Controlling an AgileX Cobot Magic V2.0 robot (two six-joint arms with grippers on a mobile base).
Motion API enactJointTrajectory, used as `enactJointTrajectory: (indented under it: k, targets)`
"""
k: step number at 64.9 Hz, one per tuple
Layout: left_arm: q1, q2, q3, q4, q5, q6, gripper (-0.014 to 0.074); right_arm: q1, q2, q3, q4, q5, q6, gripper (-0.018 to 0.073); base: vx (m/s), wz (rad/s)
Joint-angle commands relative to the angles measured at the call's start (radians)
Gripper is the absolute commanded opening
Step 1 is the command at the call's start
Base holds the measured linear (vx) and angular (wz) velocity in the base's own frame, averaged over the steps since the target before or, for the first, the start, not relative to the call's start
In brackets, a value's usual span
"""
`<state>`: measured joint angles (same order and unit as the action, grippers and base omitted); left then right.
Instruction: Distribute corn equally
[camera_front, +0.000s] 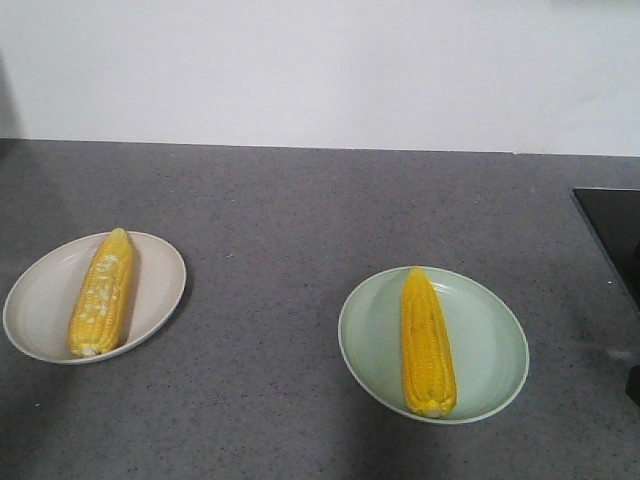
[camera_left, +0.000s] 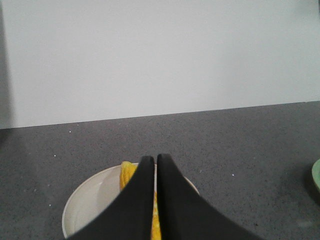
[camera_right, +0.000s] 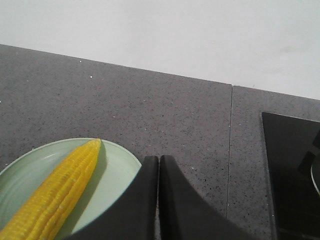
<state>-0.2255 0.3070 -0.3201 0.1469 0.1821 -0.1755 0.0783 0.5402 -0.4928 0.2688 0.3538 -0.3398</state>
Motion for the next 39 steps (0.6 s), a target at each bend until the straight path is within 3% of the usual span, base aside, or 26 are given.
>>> enactJointTrajectory:
  k: [1,15,39]
  targets:
    - [0.001,-0.06,0.067,-0.004,-0.122,0.001,-0.0006,-0.004,0.0,-0.029,0.007,-0.069,-0.005,-0.0011,0.0,0.0]
    - [0.048,-0.21,0.222,-0.058,-0.147,0.031,-0.0006,-0.004,0.0,-0.029,0.007,-0.069,-0.005,-0.0011,0.0,0.0]
    - [0.094,-0.336,0.363,-0.054,-0.215,0.035,-0.0006,-0.004,0.0,-0.029,0.007,-0.069,-0.005,-0.0011,0.0,0.0]
